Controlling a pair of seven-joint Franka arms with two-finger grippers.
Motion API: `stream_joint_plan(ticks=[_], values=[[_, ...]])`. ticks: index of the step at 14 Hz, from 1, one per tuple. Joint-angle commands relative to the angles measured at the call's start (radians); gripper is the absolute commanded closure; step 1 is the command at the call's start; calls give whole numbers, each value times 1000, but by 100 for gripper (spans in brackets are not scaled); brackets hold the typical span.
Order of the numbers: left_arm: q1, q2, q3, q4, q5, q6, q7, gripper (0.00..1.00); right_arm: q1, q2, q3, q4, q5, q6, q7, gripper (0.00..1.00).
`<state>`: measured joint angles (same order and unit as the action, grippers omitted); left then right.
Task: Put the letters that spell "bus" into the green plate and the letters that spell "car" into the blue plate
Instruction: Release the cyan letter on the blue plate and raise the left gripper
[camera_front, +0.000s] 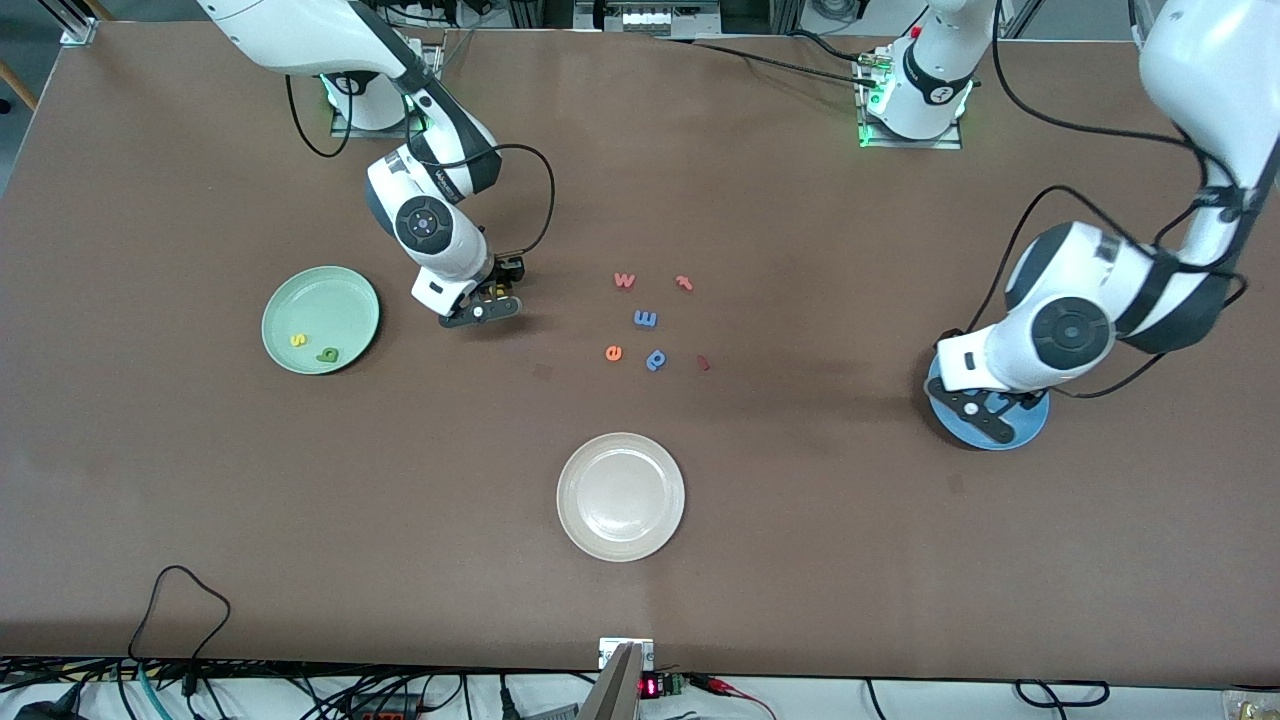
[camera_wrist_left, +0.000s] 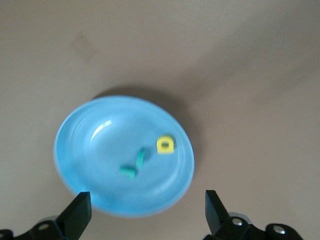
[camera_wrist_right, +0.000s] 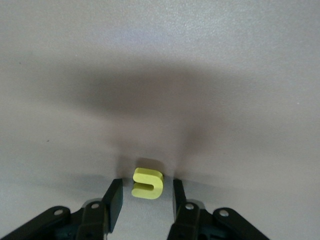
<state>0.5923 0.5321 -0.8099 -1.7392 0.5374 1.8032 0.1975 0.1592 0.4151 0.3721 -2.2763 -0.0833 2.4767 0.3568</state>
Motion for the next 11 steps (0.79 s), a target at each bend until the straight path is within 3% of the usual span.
stream_joint_plan(ticks=[1,6,8,11], values=[[21,-23,-32,220,-95,-248,5,0,10,4,-5,-6,-1,27,19,52],[3,-27,-41,389,-97,-471,-144,0,10,4,-9,-3,-6,28,19,53],[3,-27,-41,481,-99,-547,-144,0,10,4,-10,-3,-6,28,19,60],[6,-30,-34,546,-106,-587,-141,0,10,7,-10,-3,-9,28,19,76]])
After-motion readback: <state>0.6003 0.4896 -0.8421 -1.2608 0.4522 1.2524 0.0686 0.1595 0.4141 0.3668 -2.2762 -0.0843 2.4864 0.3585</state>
